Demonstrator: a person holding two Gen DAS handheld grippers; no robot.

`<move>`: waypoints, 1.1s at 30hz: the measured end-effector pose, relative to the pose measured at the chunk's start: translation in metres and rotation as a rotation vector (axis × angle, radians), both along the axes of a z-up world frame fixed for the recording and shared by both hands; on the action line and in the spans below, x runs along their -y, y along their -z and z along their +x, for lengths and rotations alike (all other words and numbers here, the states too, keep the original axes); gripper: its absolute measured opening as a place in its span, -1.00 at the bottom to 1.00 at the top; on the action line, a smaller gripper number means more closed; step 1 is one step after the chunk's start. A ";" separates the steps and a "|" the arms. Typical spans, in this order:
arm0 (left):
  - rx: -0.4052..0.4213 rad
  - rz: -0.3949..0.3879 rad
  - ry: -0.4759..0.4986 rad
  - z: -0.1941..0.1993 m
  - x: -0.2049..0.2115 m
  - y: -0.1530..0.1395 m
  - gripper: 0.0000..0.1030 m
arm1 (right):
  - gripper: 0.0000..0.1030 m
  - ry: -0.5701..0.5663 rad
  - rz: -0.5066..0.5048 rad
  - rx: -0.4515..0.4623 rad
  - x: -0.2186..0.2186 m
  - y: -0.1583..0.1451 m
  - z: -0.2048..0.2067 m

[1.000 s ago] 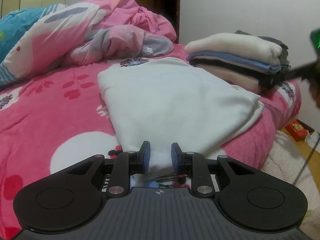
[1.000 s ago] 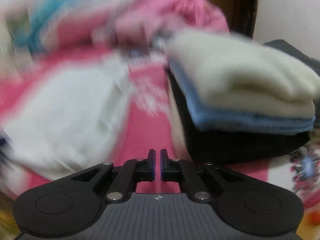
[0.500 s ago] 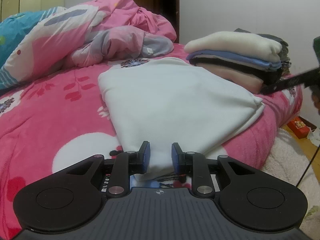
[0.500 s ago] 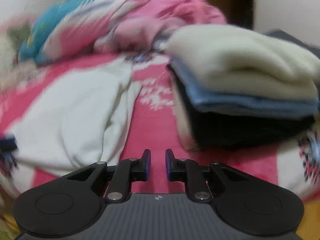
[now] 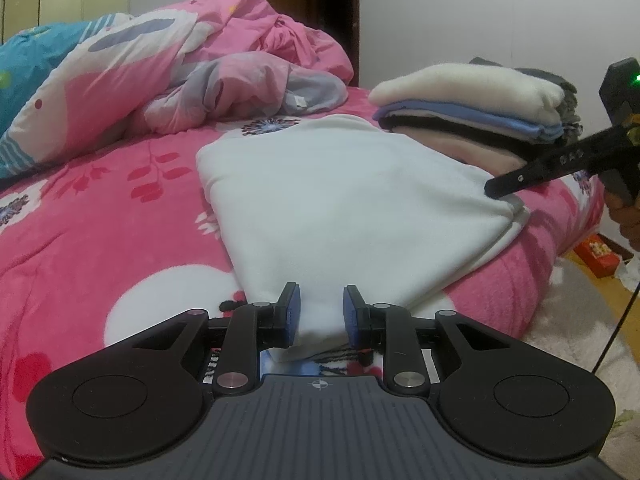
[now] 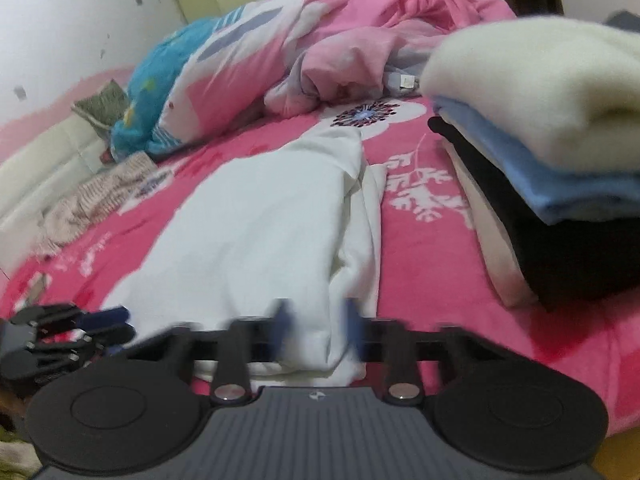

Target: Fold clothes

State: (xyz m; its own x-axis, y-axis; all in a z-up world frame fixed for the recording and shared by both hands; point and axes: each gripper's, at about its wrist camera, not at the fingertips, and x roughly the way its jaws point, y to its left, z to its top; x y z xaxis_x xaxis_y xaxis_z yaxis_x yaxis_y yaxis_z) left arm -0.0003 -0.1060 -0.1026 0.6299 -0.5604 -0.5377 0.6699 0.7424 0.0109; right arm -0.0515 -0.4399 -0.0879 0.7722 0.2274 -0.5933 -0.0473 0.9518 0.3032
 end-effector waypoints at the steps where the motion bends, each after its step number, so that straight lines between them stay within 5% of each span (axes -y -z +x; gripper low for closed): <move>1: -0.004 -0.005 0.001 0.001 -0.001 0.000 -0.54 | -0.90 0.003 -0.003 0.010 -0.001 -0.003 -0.004; 8: -0.045 -0.025 0.027 0.005 -0.010 -0.004 -0.54 | -0.95 0.048 0.156 0.045 0.013 -0.021 -0.036; 12: -0.043 -0.021 0.042 0.004 -0.011 -0.002 -0.54 | -0.94 0.089 0.133 -0.021 0.017 0.007 -0.032; 23: -0.042 -0.035 0.016 -0.003 -0.018 -0.010 -0.50 | -0.69 0.129 0.116 0.140 0.014 -0.016 -0.060; 27: -0.036 -0.034 0.004 -0.006 -0.020 -0.014 -0.50 | -0.12 0.042 0.070 0.189 -0.011 -0.017 -0.051; 31: -0.036 -0.029 -0.015 -0.008 -0.024 -0.015 -0.49 | -0.07 -0.033 -0.038 0.187 -0.037 -0.006 -0.035; 33: -0.042 -0.035 -0.027 -0.008 -0.026 -0.015 -0.49 | -0.29 -0.036 -0.103 0.189 -0.048 0.000 -0.028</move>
